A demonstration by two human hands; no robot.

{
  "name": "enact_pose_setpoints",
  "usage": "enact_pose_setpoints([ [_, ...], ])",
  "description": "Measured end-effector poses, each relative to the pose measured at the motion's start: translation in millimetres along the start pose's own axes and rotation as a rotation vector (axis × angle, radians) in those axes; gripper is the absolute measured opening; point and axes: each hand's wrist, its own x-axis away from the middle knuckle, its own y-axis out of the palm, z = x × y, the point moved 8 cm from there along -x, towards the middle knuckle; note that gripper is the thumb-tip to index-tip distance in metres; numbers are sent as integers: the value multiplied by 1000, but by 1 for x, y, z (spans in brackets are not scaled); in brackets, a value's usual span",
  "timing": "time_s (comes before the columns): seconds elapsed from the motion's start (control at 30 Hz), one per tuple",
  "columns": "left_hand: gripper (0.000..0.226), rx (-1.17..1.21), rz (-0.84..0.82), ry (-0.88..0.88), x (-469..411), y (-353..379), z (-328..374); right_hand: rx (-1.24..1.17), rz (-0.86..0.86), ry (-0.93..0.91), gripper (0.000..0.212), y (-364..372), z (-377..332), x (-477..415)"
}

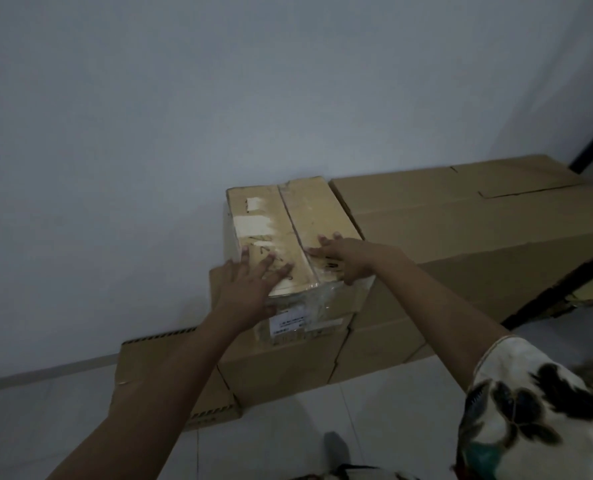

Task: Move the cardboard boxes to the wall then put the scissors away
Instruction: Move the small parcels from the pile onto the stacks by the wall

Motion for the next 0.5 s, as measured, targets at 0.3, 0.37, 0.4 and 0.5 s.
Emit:
enact_pose_setpoints([
  [0.3,91,23,2,14,-24,-3,-8,-34,35,-5,99,-11,14,-17],
  [0.37,91,35,1,24,-25,-3,-9,-40,34,-7,98,-10,16,-18],
  [0.4,91,32,5,31,-26,-3,-9,-36,32,-6,98,-10,16,-18],
  [0.5,93,15,10,31,-28,-3,-9,-32,16,3,98,-9,16,-19],
])
